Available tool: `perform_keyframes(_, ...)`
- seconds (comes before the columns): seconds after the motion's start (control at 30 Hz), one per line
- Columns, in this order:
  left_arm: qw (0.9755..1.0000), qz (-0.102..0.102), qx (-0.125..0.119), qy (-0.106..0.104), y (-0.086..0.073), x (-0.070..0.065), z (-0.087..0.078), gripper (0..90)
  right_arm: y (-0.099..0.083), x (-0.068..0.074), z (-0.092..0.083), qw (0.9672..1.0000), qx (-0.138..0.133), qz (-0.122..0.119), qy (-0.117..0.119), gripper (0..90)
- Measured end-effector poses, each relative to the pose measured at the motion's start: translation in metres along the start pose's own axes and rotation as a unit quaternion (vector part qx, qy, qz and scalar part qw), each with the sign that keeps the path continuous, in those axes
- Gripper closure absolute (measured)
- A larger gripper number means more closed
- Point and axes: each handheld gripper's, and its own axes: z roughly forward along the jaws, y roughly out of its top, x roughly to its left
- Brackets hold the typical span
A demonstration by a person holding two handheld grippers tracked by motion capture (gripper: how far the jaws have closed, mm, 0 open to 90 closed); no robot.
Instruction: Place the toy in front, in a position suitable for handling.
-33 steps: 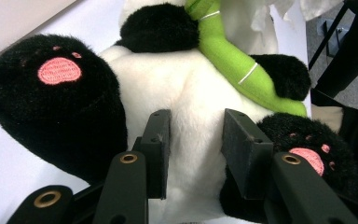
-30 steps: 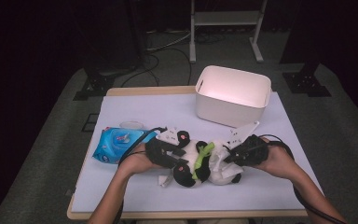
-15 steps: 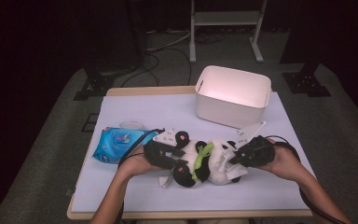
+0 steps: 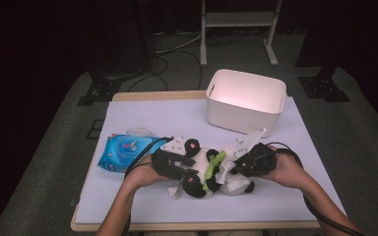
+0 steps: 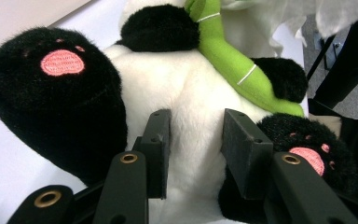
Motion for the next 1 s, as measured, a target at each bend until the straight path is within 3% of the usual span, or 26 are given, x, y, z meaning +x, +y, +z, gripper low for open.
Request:
perform_keyframes(0.2, 1.0000, -0.002, -0.001, -0.001, -0.001, 0.000, 0.000, 62.0, -0.015, -0.002, -0.007, 0.9999, 0.002, 0.015, -0.004, 80.5)
perform_keyframes(0.37, 1.0000, -0.001, -0.001, 0.000, -0.001, 0.000, 0.000, 62.0, -0.036, -0.007, -0.011, 0.9990, -0.006, 0.045, -0.004, 80.5)
perform_keyframes(0.53, 1.0000, 0.000, -0.001, -0.003, -0.001, 0.000, 0.000, 61.9, -0.043, -0.009, -0.013, 0.9981, -0.010, 0.060, -0.003, 80.5)
perform_keyframes(0.73, 1.0000, -0.002, -0.003, -0.003, -0.002, 0.000, -0.001, 62.0, -0.038, -0.014, -0.016, 0.9983, -0.012, 0.057, -0.007, 80.5)
perform_keyframes(1.0, 1.0000, 0.006, 0.004, -0.004, 0.000, -0.003, -0.001, 61.9, -0.013, -0.030, -0.015, 0.9986, -0.016, 0.049, -0.010, 80.4)
